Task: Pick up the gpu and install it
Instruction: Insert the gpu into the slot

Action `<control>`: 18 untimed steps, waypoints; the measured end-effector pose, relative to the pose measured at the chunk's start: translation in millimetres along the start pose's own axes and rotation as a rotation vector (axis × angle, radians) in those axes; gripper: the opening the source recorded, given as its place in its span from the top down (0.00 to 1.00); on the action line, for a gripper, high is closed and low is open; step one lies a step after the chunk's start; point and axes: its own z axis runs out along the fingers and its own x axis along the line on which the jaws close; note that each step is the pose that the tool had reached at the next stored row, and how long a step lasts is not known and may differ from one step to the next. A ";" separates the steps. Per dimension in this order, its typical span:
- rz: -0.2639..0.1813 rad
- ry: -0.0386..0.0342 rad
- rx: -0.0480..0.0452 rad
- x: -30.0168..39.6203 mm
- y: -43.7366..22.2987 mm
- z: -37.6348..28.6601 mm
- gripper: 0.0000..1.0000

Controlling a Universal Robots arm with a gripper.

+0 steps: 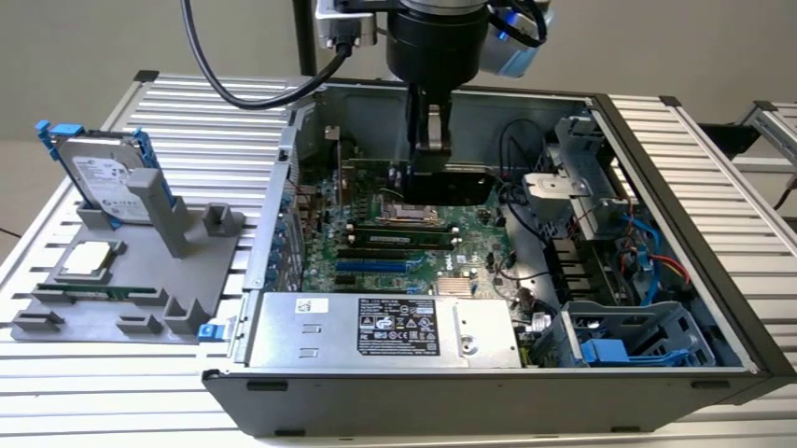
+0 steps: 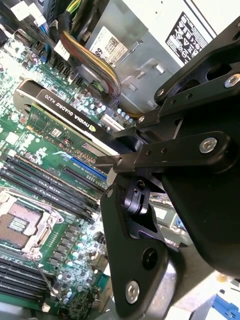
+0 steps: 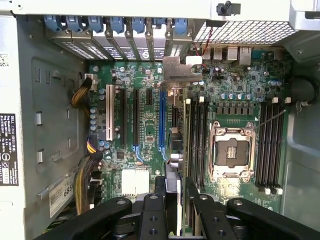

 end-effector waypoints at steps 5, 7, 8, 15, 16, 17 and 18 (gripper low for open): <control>0.000 0.0000 0.0000 0.0 0.0 0.7 1.00; 0.000 0.0000 0.0000 0.0 0.0 0.8 1.00; 0.000 -0.0002 0.0001 0.0 0.0 1.2 1.00; 0.000 -0.0002 0.0001 0.1 0.2 4.3 1.00; 0.000 -0.0001 0.0001 0.1 0.2 4.7 1.00; 0.000 -0.0001 0.0001 0.1 0.2 5.2 1.00; 0.000 0.0000 0.0001 0.1 0.2 5.6 1.00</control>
